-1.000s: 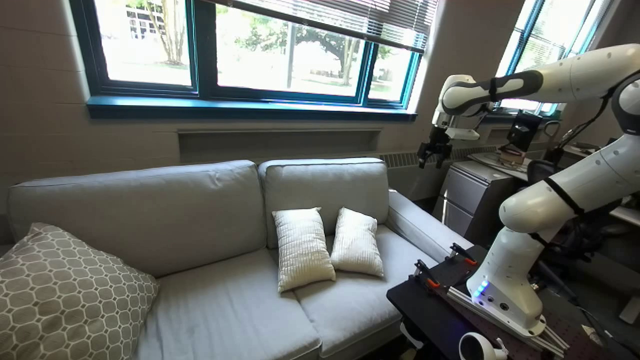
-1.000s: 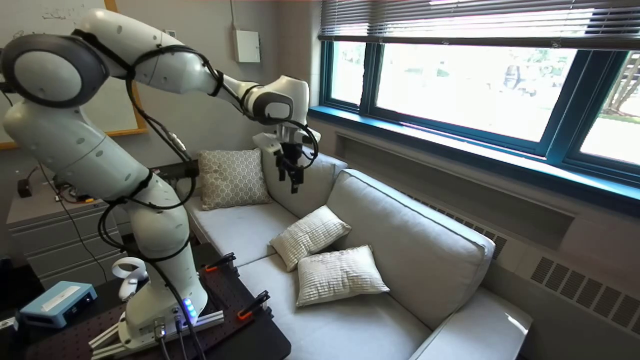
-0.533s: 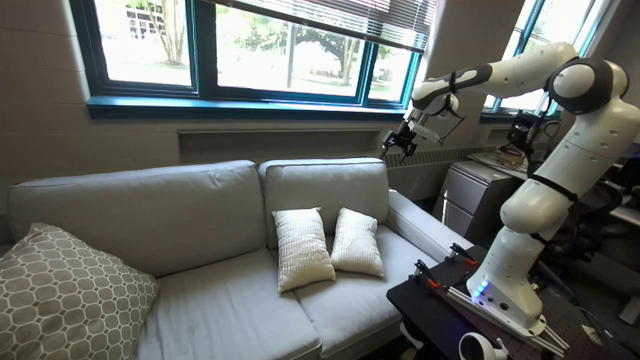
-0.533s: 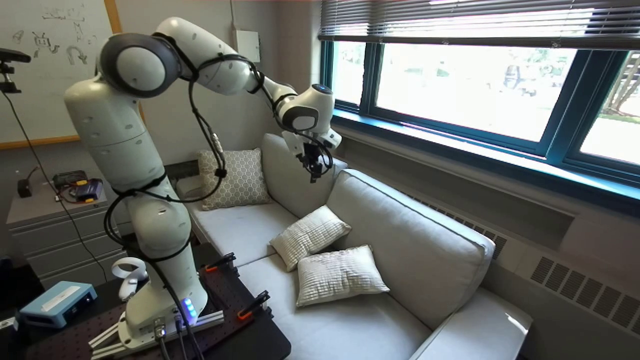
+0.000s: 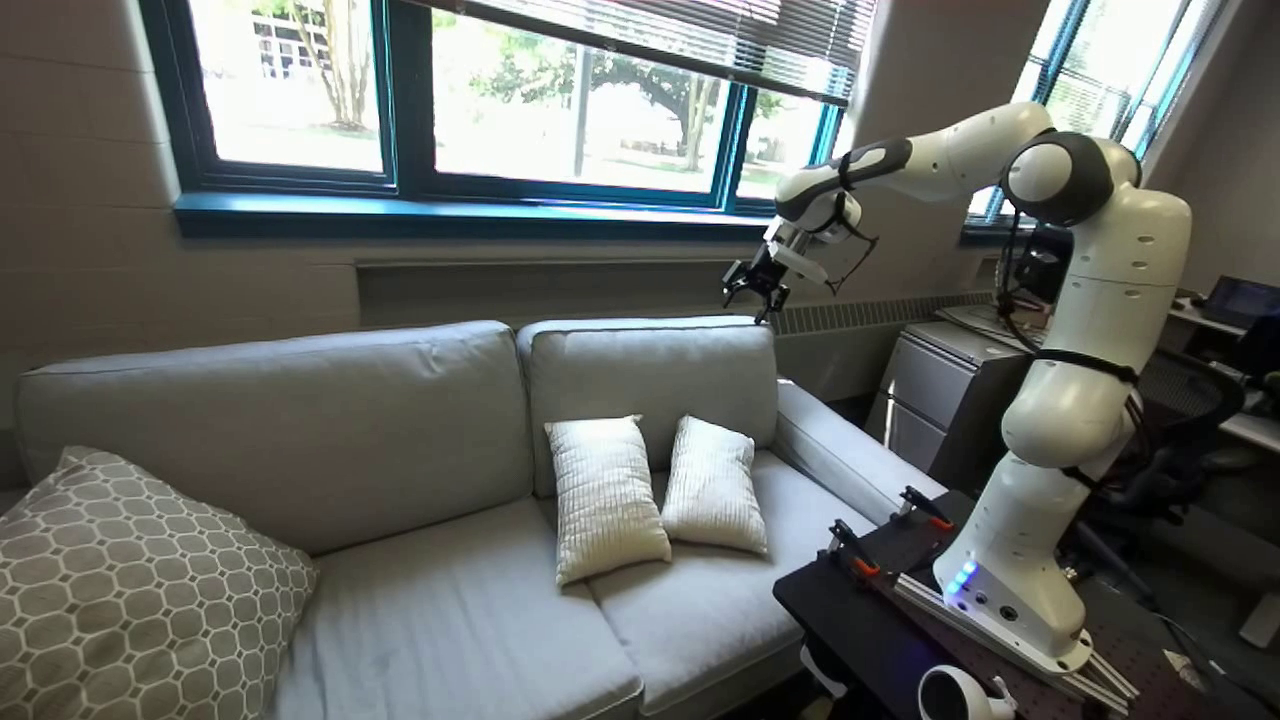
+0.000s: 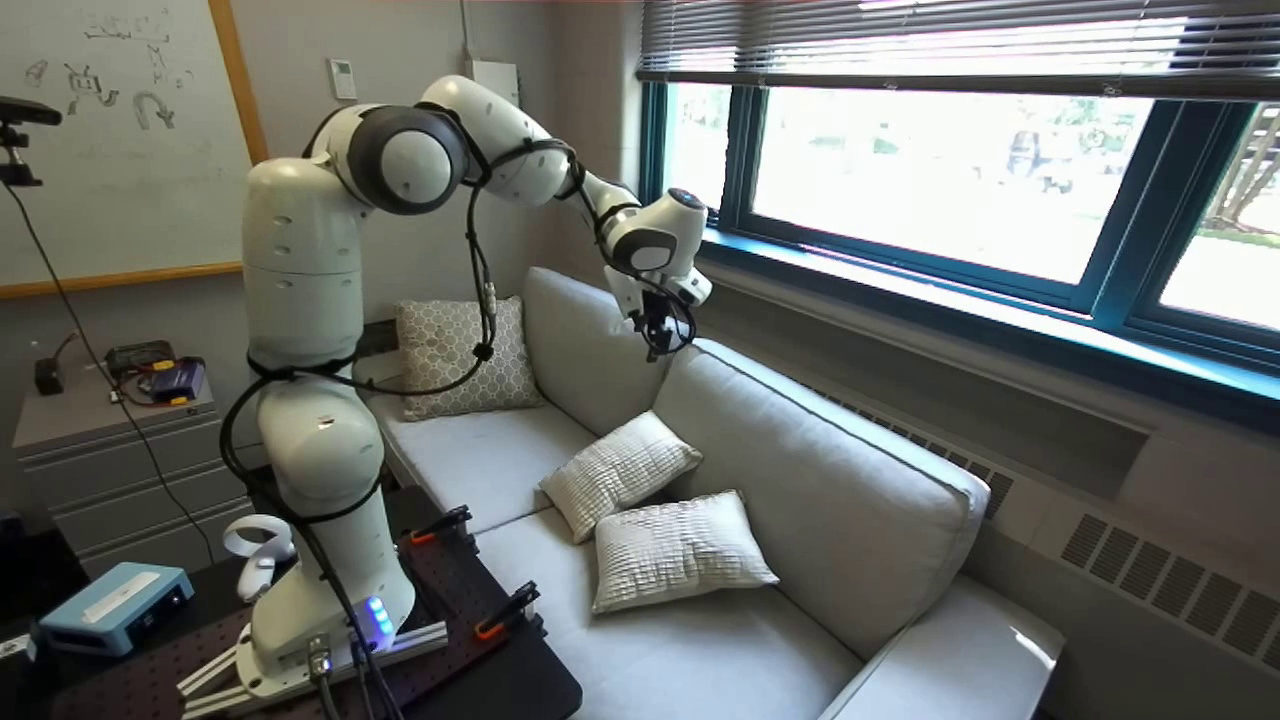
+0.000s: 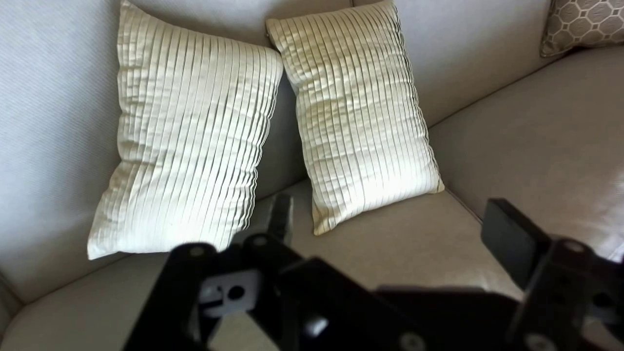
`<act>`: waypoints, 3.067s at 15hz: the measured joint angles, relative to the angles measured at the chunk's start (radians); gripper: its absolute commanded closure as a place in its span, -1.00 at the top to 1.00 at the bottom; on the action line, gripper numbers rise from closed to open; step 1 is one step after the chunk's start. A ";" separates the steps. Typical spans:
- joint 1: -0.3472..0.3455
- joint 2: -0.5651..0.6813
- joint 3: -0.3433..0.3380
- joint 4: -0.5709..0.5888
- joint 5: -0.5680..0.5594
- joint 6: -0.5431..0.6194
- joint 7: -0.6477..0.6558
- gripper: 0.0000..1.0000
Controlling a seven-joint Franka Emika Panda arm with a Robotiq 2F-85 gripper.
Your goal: Arrange the pillows neatly to the right
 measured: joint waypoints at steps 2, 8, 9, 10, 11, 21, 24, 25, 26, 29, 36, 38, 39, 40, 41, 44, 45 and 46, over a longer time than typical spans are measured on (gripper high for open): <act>0.000 0.000 0.000 0.006 0.000 -0.006 0.000 1.00; -0.014 0.022 -0.004 -0.014 0.000 0.062 0.017 1.00; -0.021 0.042 -0.006 -0.013 0.004 0.077 0.022 1.00; -0.030 0.066 -0.009 -0.010 0.013 0.092 0.024 1.00; -0.040 0.097 -0.011 -0.005 0.023 0.108 0.024 1.00; -0.111 0.534 -0.011 0.325 0.101 0.099 0.142 1.00; -0.111 0.660 -0.010 0.479 0.100 0.025 0.222 1.00; -0.111 0.682 -0.010 0.502 0.100 0.022 0.224 1.00; -0.111 0.688 -0.010 0.500 0.100 0.027 0.223 1.00; -0.112 0.685 -0.010 0.499 0.099 0.027 0.223 1.00; -0.087 0.720 -0.021 0.528 0.029 0.067 0.281 1.00; -0.075 0.778 -0.028 0.578 -0.007 0.065 0.319 1.00; -0.070 0.817 -0.030 0.611 -0.025 0.062 0.337 1.00; -0.065 0.857 -0.031 0.646 -0.041 0.057 0.353 1.00; -0.060 0.897 -0.033 0.683 -0.054 0.049 0.367 1.00; -0.051 1.022 -0.040 0.803 -0.082 0.019 0.418 1.00; -0.048 1.059 -0.044 0.839 -0.091 0.013 0.442 1.00; -0.044 1.096 -0.050 0.875 -0.100 0.006 0.470 1.00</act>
